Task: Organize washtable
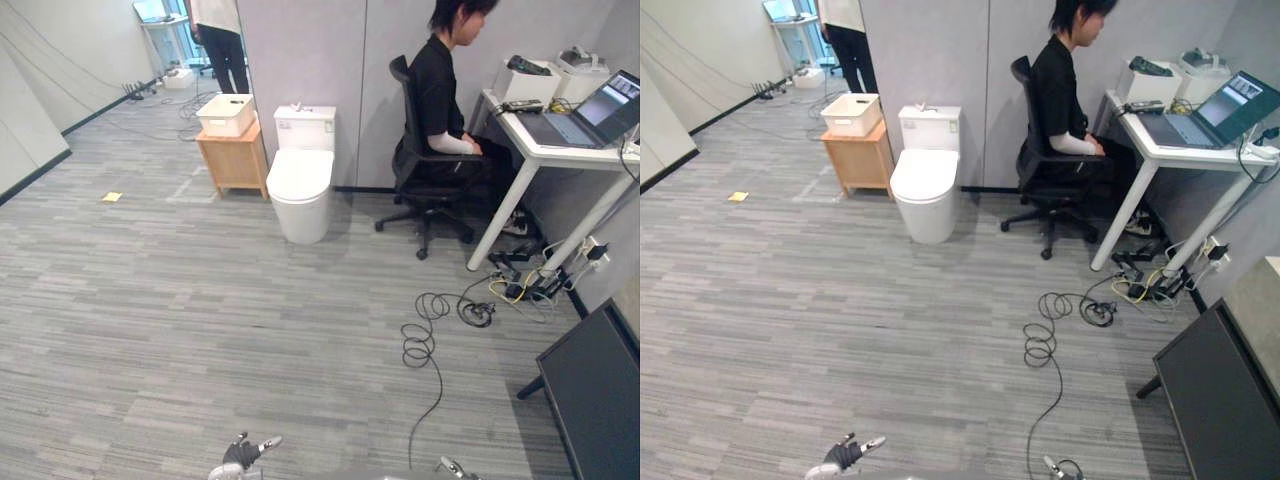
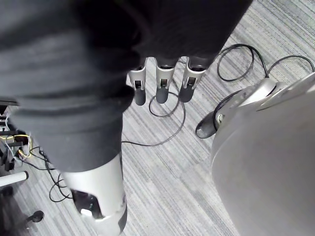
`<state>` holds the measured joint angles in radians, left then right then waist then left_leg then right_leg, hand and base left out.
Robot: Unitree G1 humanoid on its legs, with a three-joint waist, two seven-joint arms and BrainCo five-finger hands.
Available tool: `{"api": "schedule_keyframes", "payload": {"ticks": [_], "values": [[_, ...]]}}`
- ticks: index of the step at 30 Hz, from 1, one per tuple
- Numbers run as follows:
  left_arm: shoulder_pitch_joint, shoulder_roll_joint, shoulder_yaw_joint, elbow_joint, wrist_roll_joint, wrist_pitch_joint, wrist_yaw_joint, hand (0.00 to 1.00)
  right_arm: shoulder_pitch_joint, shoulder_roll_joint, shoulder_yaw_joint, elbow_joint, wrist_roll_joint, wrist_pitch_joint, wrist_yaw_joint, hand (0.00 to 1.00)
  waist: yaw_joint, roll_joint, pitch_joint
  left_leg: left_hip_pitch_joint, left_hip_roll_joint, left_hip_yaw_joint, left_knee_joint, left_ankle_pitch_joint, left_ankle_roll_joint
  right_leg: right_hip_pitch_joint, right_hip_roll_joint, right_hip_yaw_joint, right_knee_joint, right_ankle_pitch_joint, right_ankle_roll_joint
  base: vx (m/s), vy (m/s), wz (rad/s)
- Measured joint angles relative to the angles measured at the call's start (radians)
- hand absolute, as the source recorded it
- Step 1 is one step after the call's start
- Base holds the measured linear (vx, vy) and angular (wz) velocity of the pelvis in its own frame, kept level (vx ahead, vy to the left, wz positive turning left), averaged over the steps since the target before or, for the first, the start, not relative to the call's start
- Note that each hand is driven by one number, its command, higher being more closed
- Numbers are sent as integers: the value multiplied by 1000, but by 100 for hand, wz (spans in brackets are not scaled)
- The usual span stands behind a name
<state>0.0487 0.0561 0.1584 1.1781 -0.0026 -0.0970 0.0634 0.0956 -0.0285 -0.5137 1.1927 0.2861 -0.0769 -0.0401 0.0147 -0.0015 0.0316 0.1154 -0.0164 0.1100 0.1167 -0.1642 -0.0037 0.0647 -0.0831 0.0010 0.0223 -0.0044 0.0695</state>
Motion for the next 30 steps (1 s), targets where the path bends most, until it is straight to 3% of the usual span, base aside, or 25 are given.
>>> {"api": "schedule_keyframes", "payload": {"ticks": [10, 15, 17, 19, 20, 22, 23, 24, 26, 27, 28, 30], "values": [[-1, 8, 1, 2, 12, 6, -6, 0, 11, -20, 42, 10, 27, 11, 10, 0, -2, 6, -3, 2, 8, 6, -32, 0, 0, -8, 3, 2, -11, -7, 0, 17, -5, -1], [-3, 24, 18, 9, 0, 15, -5, 0, 16, -16, 42, 26, 59, 12, 22, 0, -13, 1, -3, 6, 38, 22, -13, -15, -22, -16, 30, 8, 37, -43, -27, 72, -55, -6], [2, 29, 57, 8, -8, 16, -4, 0, 16, -12, 41, 37, 66, 11, 19, 0, -25, 6, 9, -5, 79, 33, 78, -71, -44, -16, 64, 26, 82, -76, -57, 30, -105, -21], [34, 46, 114, 8, -18, 24, 5, 0, 21, -1, 37, 36, 69, 6, 12, 0, -26, -10, 14, -68, 128, 44, 317, -118, -61, -24, 107, 79, 154, -129, -67, -21, -138, -65], [43, 46, 128, 5, -24, 23, 5, 0, 21, 2, 32, 35, 71, 5, 6, 0, -22, -12, 13, -98, 145, 41, 397, -118, -60, -33, 119, 99, 175, -141, -77, -34, -159, -99], [66, 28, 171, 3, -50, 26, 10, 0, 21, 0, -10, 29, 80, -10, -8, 0, 2, 9, 16, -195, 204, 21, 620, -90, -40, -70, 182, 182, 235, -165, -88, -1, -142, -124], [68, 28, 176, 3, -58, 27, 10, 0, 21, 1, -11, 28, 81, -11, -12, 0, 0, 10, 16, -210, 210, 17, 649, -70, -41, -68, 188, 194, 236, -165, -90, 78, -142, -90], [68, 30, 180, 0, -67, 26, 15, 0, 29, 4, -19, 28, 90, -12, -17, 0, -3, -10, 25, -234, 206, 13, 689, -31, -43, -67, 186, 214, 235, -161, -102, 59, -78, -43], [63, 20, 199, -2, -69, 24, 23, 0, 34, 0, -19, 23, 99, -12, -27, 0, -10, -6, 25, -242, 185, -16, 652, -81, -52, -67, 185, 241, 232, -165, -113, 69, -72, -37], [63, 9, 200, -5, -69, 23, 26, 0, 25, -4, -19, 6, 99, -13, -30, 0, -11, 9, 40, -254, 150, -59, 586, -129, -59, -67, 181, 260, 229, -167, -115, 74, 3, -34], [63, 2, 204, -11, -69, 23, 26, 0, 18, -3, -18, -2, 99, -13, -31, 0, -11, 14, 43, -267, 129, -83, 549, -140, -62, -67, 177, 270, 225, -167, -114, 81, 92, -41], [75, -18, 231, -34, -69, 21, 28, 0, 7, 12, -18, -20, 98, -16, -30, 0, 3, 19, 44, -308, 17, -256, 376, -131, -85, -72, 154, 325, 230, -190, -86, 90, 163, -63]]}}
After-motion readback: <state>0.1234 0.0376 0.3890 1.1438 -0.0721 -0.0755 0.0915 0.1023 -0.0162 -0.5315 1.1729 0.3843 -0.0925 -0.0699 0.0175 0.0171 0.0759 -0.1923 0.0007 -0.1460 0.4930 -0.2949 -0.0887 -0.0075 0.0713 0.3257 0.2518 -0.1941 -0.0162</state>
